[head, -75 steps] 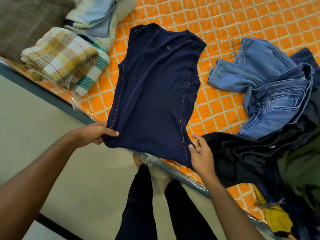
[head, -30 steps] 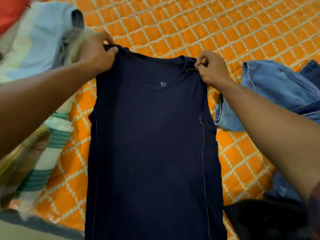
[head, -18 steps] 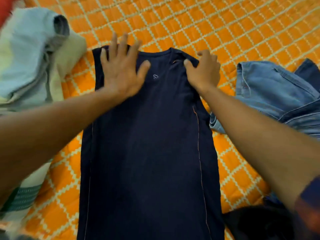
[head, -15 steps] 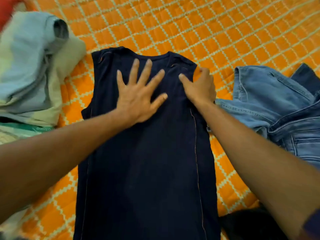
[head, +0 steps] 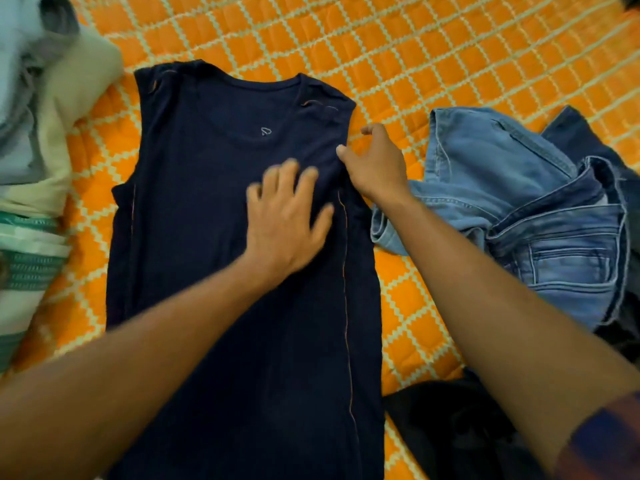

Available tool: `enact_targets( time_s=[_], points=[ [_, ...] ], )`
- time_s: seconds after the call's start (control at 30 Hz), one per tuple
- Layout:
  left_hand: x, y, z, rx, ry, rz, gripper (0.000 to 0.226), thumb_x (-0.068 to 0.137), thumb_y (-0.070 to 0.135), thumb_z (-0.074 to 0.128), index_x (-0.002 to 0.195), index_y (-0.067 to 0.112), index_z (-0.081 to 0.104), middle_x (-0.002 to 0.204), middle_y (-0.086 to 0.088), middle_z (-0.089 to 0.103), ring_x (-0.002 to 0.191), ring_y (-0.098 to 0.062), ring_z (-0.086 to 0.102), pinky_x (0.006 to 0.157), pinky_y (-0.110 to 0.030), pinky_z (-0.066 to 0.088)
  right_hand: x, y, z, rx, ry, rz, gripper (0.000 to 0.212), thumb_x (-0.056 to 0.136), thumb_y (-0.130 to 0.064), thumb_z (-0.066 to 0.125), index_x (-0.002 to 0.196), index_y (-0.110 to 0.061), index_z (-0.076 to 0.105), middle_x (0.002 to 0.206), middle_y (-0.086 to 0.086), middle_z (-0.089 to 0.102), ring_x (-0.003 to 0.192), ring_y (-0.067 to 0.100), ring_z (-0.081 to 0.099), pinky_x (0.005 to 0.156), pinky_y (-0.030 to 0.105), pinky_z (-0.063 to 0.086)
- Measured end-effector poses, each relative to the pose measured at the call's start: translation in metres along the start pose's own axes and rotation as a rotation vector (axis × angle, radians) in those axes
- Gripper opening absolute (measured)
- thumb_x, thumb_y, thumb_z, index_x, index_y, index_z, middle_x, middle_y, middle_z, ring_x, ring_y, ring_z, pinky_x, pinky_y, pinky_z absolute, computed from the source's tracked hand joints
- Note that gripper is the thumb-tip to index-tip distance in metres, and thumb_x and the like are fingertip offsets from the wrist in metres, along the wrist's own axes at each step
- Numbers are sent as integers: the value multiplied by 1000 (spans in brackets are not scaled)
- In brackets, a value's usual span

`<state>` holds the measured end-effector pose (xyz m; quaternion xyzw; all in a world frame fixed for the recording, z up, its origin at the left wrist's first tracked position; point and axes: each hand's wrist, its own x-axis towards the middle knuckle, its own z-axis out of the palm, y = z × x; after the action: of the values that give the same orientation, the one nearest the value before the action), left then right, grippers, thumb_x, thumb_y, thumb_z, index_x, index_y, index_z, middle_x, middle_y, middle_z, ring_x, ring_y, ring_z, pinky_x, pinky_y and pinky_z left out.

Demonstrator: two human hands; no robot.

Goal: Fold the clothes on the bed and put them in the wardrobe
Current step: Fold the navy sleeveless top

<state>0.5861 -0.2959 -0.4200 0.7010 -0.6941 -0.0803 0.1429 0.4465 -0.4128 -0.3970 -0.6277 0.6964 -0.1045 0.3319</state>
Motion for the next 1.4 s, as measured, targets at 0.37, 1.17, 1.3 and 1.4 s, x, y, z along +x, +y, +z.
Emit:
enact_targets(
  time_s=[0.37,1.17,1.3,1.4],
  points=[
    [-170,143,6,-9,-215,-511,57,78,55,60,121,18,51,100,-1,50,83,-21,49,62,-38,41,-33,24,-18,-140,-386,-7,42,84,-51,73,69,-19,49,70,-1,55,66,21,55,60,36,40],
    [-181,125,-22,-809,-102,-897,34,89,2,43,114,14,62,97,0,66,77,-11,59,61,-26,44,-43,1,3,686,-265,210,23,85,-1,58,70,-17,51,76,6,57,74,22,49,62,35,36],
    [-218,114,-43,-950,93,-992,20,99,13,43,86,14,58,72,-6,56,60,-9,47,56,-30,38,-64,-50,28,880,-310,232,15,91,-4,51,86,-15,60,81,4,64,68,26,60,58,34,53],
    [-249,86,-62,-850,162,-963,30,105,27,46,77,18,47,64,4,46,54,-6,41,53,-24,32,-74,-96,60,826,-312,106,43,96,-12,47,138,-17,55,110,0,55,90,23,56,78,38,51]
  ],
)
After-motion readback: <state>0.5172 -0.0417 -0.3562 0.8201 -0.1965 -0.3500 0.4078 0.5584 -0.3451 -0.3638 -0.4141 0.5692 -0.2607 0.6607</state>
